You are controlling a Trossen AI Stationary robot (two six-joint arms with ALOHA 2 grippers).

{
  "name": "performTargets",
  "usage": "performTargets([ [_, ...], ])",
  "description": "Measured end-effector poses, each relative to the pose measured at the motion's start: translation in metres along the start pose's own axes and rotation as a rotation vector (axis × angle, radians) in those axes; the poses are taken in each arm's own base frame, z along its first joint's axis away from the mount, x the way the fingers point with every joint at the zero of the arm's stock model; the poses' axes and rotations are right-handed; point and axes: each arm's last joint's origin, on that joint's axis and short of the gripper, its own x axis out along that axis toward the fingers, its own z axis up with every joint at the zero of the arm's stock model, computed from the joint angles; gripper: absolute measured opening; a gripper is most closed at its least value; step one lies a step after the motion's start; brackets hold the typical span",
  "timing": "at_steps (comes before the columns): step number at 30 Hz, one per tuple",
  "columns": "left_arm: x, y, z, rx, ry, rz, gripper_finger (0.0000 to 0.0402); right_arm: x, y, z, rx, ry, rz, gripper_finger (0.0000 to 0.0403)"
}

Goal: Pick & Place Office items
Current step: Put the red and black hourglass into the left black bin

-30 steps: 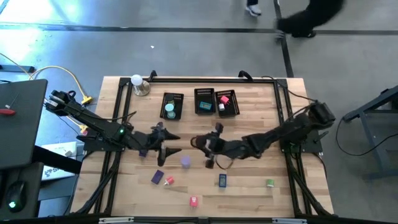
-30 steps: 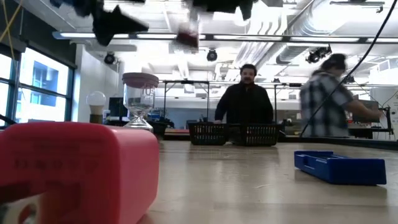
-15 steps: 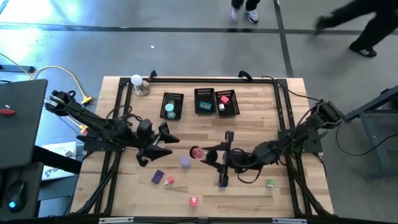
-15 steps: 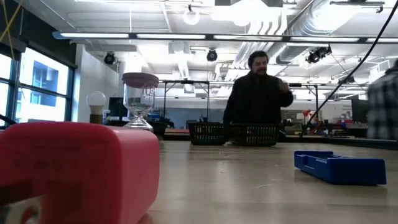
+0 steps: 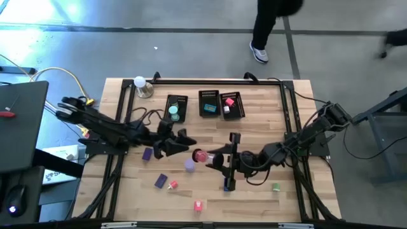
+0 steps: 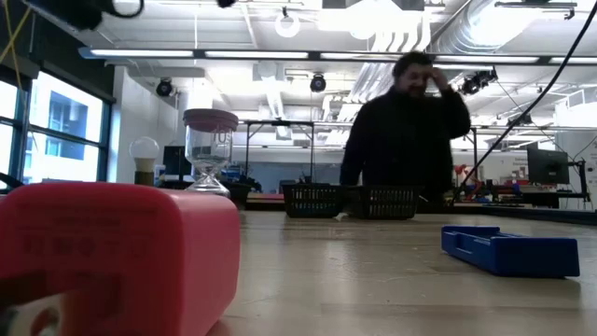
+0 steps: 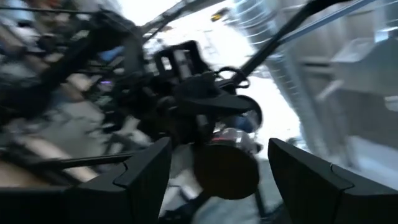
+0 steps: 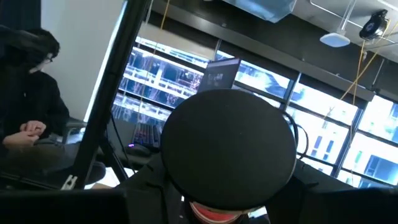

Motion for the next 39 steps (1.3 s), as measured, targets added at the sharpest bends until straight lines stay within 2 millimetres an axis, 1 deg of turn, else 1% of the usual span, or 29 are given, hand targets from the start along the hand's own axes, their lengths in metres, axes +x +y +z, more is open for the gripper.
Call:
performTargets([
  [2,0.002,0.006,-0.002,-0.017,-0.018,-0.07,0.026,0.0,0.0,0.0,-0.002,0.003,0.0,0.0152],
  [4,0.003,0.013,-0.004,-0.031,-0.043,-0.103,0.026,0.001,-0.001,-0.001,-0.003,0.003,-0.001,0.0152],
  [8,0.006,0.031,-0.012,-0.085,-0.04,-0.081,0.026,0.002,-0.003,-0.003,-0.01,0.016,-0.01,0.0152],
  [11,0.008,0.037,-0.014,-0.106,-0.048,-0.089,0.026,0.003,-0.005,-0.006,-0.021,0.036,-0.017,0.0152],
  [16,0.011,0.034,-0.014,-0.083,-0.063,-0.123,0.026,0.005,-0.007,-0.01,-0.012,0.067,-0.015,0.0152],
  [22,0.016,0.027,-0.015,-0.08,-0.026,-0.172,0.026,0.006,-0.008,-0.011,-0.013,0.068,-0.012,0.0152],
  [31,0.017,0.029,-0.017,-0.056,-0.011,-0.148,0.026,0.01,-0.017,-0.014,0.012,0.066,-0.046,0.0152],
  [39,0.017,0.029,-0.017,-0.043,-0.013,-0.147,0.026,0.011,-0.02,-0.016,0.003,0.071,-0.053,0.0152],
])
